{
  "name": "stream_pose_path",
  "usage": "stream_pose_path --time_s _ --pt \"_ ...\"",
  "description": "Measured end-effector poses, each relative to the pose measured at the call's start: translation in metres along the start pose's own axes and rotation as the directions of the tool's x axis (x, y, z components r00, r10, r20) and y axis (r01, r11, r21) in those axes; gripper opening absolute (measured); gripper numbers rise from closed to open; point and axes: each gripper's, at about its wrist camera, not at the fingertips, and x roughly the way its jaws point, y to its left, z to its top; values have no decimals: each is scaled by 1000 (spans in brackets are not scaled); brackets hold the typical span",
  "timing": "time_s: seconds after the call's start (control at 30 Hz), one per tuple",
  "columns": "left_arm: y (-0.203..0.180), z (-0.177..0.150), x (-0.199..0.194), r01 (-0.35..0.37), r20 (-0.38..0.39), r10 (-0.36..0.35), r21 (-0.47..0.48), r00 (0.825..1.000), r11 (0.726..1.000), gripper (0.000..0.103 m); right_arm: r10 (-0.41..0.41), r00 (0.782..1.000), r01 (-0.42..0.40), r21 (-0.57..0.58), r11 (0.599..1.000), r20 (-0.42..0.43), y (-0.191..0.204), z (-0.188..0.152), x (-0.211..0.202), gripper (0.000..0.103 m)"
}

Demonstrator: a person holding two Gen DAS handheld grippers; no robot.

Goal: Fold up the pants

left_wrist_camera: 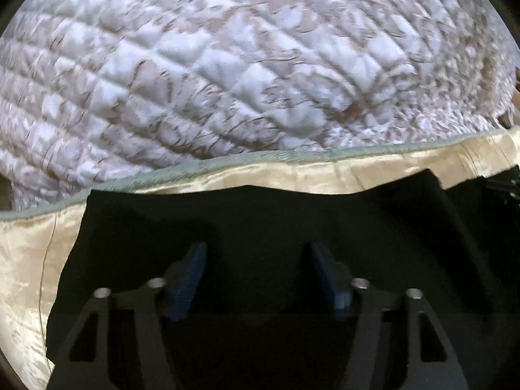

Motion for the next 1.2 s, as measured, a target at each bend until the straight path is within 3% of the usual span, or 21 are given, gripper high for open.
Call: stream_pose_path --time_s 0.07,0.13,0.27,0.47,0.57,0.73,0.83,0.97,1.07,1.2 --pt "-8 -1 -4 -11 22 10 31 1000 999 24 -31 999 31 -41 999 7 9 1 1 9" --pt "-12 1 -11 -29 51 27 50 998 998 5 -38 999 38 -41 998 15 10 0 0 9" --pt "-6 -2 -38 -40 103 39 5 994 999 4 -23 997 24 -10 1000 72 8 -2 -21 6" --pt "10 -25 -112 14 214 4 -83 977 996 4 19 975 -27 34 999 220 14 -26 -97 6" --pt "9 -48 -156 55 280 -22 -113 960 992 4 41 959 -57 49 997 282 23 -51 -135 6" --pt "-1 -107 -226 100 347 -47 -136 937 986 4 62 938 -102 100 990 342 40 -120 -196 6" --pt "-10 -152 -245 119 333 -65 -146 941 982 4 73 937 -135 162 978 342 48 -168 -218 5" --pt "-27 -212 -243 128 241 -91 -143 966 981 5 78 956 -156 268 951 281 56 -229 -217 5" --pt "-35 -239 -226 127 140 -106 -150 984 981 5 83 978 -148 357 922 191 51 -261 -197 5" --pt "-31 -259 -235 125 119 -104 -181 987 975 9 125 984 -169 443 880 129 43 -281 -183 11"
